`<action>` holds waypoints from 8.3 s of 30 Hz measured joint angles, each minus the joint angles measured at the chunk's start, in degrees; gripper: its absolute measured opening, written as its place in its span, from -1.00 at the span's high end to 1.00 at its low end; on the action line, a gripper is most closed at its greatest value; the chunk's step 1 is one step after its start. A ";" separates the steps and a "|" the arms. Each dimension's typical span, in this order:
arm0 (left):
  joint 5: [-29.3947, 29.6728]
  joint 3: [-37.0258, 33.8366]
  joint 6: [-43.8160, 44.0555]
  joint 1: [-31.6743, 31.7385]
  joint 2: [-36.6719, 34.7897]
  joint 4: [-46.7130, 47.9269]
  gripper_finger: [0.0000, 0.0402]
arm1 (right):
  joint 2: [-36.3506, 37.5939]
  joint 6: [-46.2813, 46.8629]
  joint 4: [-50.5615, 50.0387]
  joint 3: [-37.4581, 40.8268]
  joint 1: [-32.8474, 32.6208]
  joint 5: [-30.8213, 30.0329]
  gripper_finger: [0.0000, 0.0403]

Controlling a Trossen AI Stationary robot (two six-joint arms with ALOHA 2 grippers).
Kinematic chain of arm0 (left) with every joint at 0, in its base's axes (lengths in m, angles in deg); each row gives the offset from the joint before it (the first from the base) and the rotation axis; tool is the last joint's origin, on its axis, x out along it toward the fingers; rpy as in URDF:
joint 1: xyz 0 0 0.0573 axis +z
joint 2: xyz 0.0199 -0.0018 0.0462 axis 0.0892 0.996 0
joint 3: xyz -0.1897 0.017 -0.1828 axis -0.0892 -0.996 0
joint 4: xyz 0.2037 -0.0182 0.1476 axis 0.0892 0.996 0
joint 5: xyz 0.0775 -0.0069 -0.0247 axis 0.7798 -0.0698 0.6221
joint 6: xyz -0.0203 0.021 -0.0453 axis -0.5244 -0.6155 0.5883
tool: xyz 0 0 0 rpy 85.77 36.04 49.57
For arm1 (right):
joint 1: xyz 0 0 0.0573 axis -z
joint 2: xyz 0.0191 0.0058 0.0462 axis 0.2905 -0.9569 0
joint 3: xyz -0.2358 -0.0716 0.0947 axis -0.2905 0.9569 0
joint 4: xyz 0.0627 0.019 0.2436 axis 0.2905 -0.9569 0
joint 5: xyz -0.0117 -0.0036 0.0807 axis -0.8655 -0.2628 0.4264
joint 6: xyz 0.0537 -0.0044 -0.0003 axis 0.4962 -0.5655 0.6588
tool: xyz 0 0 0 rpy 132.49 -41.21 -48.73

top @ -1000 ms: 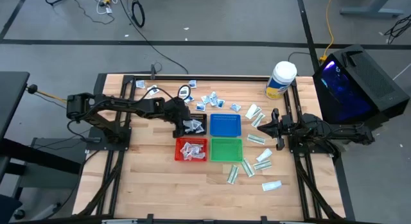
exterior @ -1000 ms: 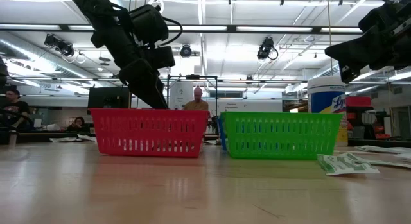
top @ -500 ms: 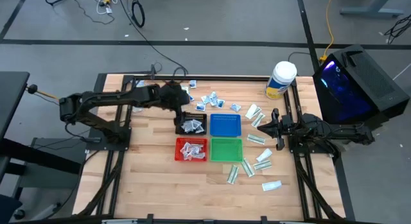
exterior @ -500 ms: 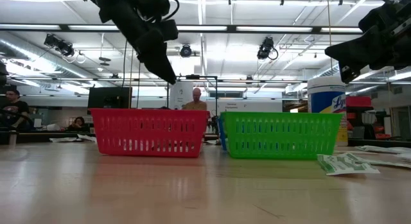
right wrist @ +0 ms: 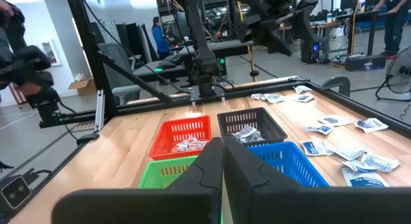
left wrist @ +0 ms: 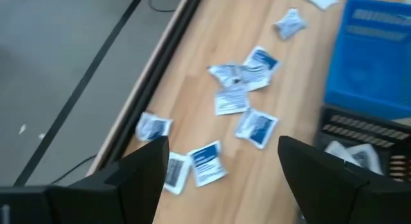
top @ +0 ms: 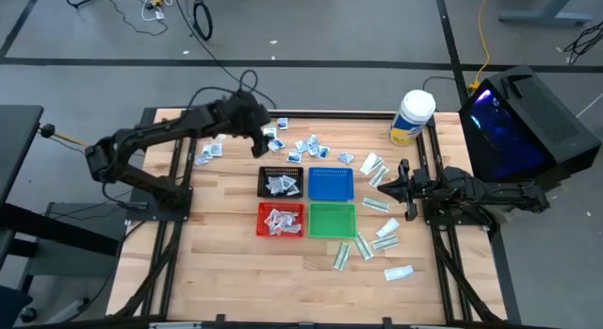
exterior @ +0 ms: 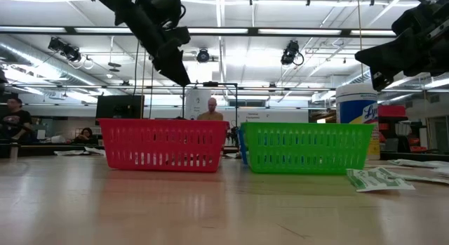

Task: Pick & Place First Aid Supplies
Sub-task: Put the gray towelette pack into the black bin

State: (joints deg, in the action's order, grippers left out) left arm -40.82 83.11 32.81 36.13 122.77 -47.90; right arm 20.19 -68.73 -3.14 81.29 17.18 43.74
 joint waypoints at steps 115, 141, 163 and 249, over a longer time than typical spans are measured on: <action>-8.48 20.81 -29.93 15.19 36.75 13.77 -0.98 | 0.00 0.01 0.00 -0.01 -0.01 -0.01 0.91; -5.41 20.74 -28.38 14.12 40.14 13.86 -0.98 | 0.00 0.01 0.00 0.00 -0.01 0.01 0.91; -4.52 20.83 -28.00 13.74 40.99 14.23 -0.62 | 0.00 0.00 0.00 0.00 0.01 -0.01 0.91; -1.74 20.74 -15.87 -3.16 24.40 16.59 -0.32 | 0.00 0.01 0.00 0.00 0.00 -0.01 0.91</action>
State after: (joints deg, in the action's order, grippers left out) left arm -42.56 103.85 16.94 32.97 147.16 -31.31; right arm 20.19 -68.72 -3.14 81.29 17.17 43.72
